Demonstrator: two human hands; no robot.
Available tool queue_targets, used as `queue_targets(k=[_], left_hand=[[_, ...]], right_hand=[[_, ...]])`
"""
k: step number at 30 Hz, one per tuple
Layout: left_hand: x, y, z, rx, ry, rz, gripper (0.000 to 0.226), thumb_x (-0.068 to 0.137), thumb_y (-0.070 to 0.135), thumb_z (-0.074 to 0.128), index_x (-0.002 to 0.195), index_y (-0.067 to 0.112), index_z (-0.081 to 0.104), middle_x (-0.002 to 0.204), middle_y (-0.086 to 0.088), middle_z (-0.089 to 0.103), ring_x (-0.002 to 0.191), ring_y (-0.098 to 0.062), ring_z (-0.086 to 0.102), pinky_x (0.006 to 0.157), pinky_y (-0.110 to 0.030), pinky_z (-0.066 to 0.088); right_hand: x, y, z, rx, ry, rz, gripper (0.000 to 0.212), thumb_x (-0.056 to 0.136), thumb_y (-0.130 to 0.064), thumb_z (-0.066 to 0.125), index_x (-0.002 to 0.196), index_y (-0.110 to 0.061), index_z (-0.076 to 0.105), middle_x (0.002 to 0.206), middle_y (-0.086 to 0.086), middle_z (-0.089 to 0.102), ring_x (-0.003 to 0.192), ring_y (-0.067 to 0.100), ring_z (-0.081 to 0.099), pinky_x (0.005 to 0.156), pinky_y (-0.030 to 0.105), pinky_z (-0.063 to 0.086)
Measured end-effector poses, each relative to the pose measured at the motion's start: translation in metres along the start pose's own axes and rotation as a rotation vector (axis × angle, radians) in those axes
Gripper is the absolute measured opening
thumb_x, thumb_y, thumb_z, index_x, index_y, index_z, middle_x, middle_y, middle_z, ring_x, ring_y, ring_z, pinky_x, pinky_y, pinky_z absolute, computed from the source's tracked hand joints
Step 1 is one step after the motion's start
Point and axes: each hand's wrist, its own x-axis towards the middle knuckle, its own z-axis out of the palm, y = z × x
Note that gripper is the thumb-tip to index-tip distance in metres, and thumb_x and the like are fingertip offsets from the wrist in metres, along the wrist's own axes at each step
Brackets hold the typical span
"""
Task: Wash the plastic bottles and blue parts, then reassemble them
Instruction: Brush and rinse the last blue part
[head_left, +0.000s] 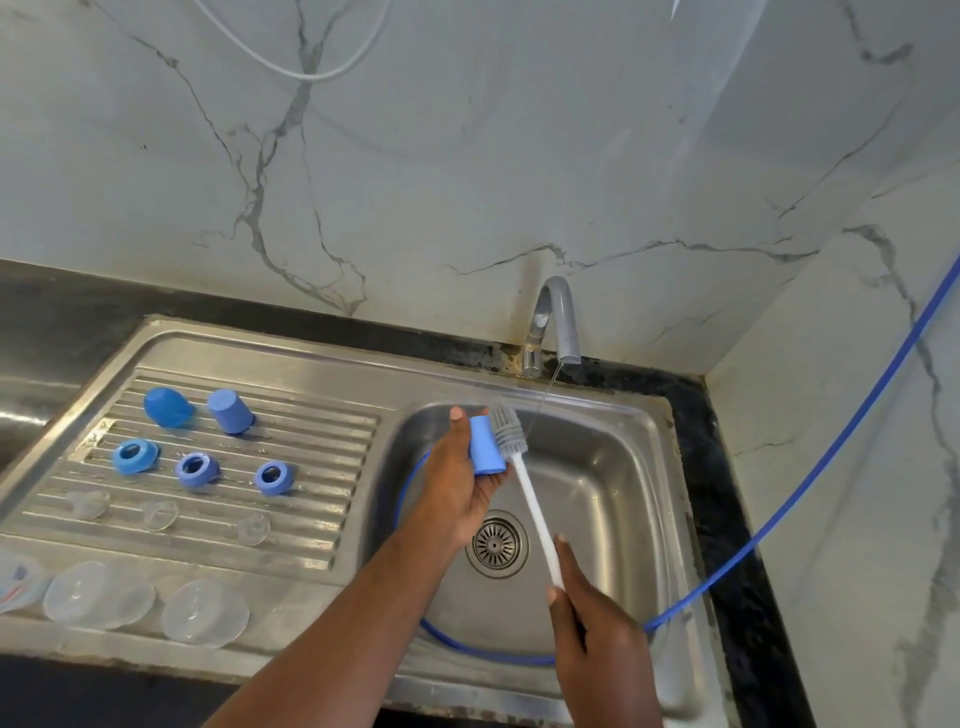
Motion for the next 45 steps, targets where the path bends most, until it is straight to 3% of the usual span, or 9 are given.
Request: queue_targets(k=[7, 11, 17, 22, 26, 31, 35, 42, 45], left_hand=[[0.001, 0.007, -0.006, -0.105, -0.025, -0.065, 0.060, 0.096, 0.053, 0.052, 0.128, 0.003, 0.065, 0.099, -0.015, 0.073, 0.081, -0.020, 0.070, 0.069, -0.034, 0.061], [-0.002, -0.001, -0.006, 0.019, -0.068, -0.054, 0.065, 0.084, 0.053, 0.069, 0.124, 0.002, 0.062, 0.096, -0.014, 0.067, 0.075, -0.018, 0.065, 0.068, -0.032, 0.056], [0.009, 0.011, -0.005, -0.011, -0.054, 0.004, 0.067, 0.082, 0.046, 0.071, 0.131, 0.002, 0.060, 0.110, -0.019, 0.067, 0.095, -0.026, 0.069, 0.081, -0.039, 0.061], [0.005, -0.001, 0.000, 0.063, -0.030, 0.037, 0.074, 0.082, 0.052, 0.066, 0.136, 0.002, 0.056, 0.110, -0.017, 0.068, 0.091, -0.024, 0.067, 0.076, -0.039, 0.056], [0.014, 0.014, -0.002, 0.058, -0.048, 0.036, 0.059, 0.095, 0.050, 0.049, 0.136, 0.009, 0.060, 0.118, -0.019, 0.067, 0.093, -0.026, 0.068, 0.074, -0.039, 0.062], [0.005, 0.002, -0.004, 0.113, -0.046, -0.112, 0.050, 0.096, 0.054, 0.050, 0.119, 0.012, 0.064, 0.108, -0.018, 0.068, 0.089, -0.028, 0.067, 0.074, -0.046, 0.059], [0.009, 0.009, -0.006, -0.018, 0.008, -0.101, 0.051, 0.104, 0.047, 0.041, 0.125, 0.007, 0.065, 0.104, -0.016, 0.070, 0.087, -0.024, 0.067, 0.080, -0.042, 0.058], [0.004, 0.005, 0.000, 0.116, -0.063, -0.041, 0.051, 0.093, 0.042, 0.063, 0.123, 0.001, 0.063, 0.091, -0.009, 0.070, 0.079, -0.017, 0.068, 0.074, -0.034, 0.059], [0.011, 0.014, 0.003, 0.053, -0.031, -0.025, 0.051, 0.091, 0.040, 0.065, 0.124, 0.001, 0.058, 0.095, -0.013, 0.072, 0.085, -0.021, 0.072, 0.072, -0.033, 0.062]], right_hand=[[-0.013, -0.006, -0.003, -0.003, -0.076, -0.017, 0.050, 0.091, -0.033, 0.058, 0.141, -0.038, 0.057, 0.058, -0.014, 0.037, 0.050, -0.005, 0.040, 0.050, 0.001, 0.031], [0.005, 0.000, 0.001, -0.018, 0.013, 0.040, 0.059, 0.091, -0.013, 0.071, 0.140, -0.041, 0.056, 0.054, -0.013, 0.037, 0.052, -0.001, 0.045, 0.051, 0.004, 0.034], [-0.014, -0.008, -0.003, 0.007, -0.055, 0.032, 0.055, 0.082, -0.021, 0.068, 0.135, -0.035, 0.063, 0.055, -0.019, 0.037, 0.047, -0.009, 0.038, 0.050, 0.000, 0.030], [0.013, -0.003, 0.002, -0.006, 0.022, 0.045, 0.059, 0.092, -0.012, 0.070, 0.142, -0.039, 0.053, 0.060, -0.018, 0.045, 0.054, 0.001, 0.048, 0.052, 0.004, 0.033], [-0.007, -0.009, -0.002, 0.009, -0.059, 0.008, 0.049, 0.089, -0.028, 0.062, 0.138, -0.032, 0.061, 0.057, -0.016, 0.031, 0.050, -0.010, 0.036, 0.051, 0.001, 0.030], [0.015, 0.000, 0.003, -0.011, 0.012, 0.048, 0.057, 0.092, -0.012, 0.071, 0.142, -0.034, 0.055, 0.055, -0.016, 0.040, 0.052, 0.000, 0.045, 0.053, 0.002, 0.032], [-0.005, -0.002, -0.002, -0.002, -0.067, 0.008, 0.049, 0.090, -0.025, 0.064, 0.139, -0.033, 0.061, 0.056, -0.017, 0.033, 0.050, -0.006, 0.039, 0.051, 0.000, 0.031], [0.012, -0.003, 0.002, -0.017, -0.013, 0.008, 0.059, 0.091, -0.011, 0.071, 0.143, -0.034, 0.055, 0.057, -0.015, 0.036, 0.051, -0.001, 0.042, 0.052, 0.002, 0.031], [-0.004, -0.009, -0.002, 0.017, -0.062, -0.020, 0.052, 0.088, -0.019, 0.067, 0.138, -0.031, 0.061, 0.057, -0.019, 0.033, 0.048, -0.007, 0.037, 0.051, -0.001, 0.028]])
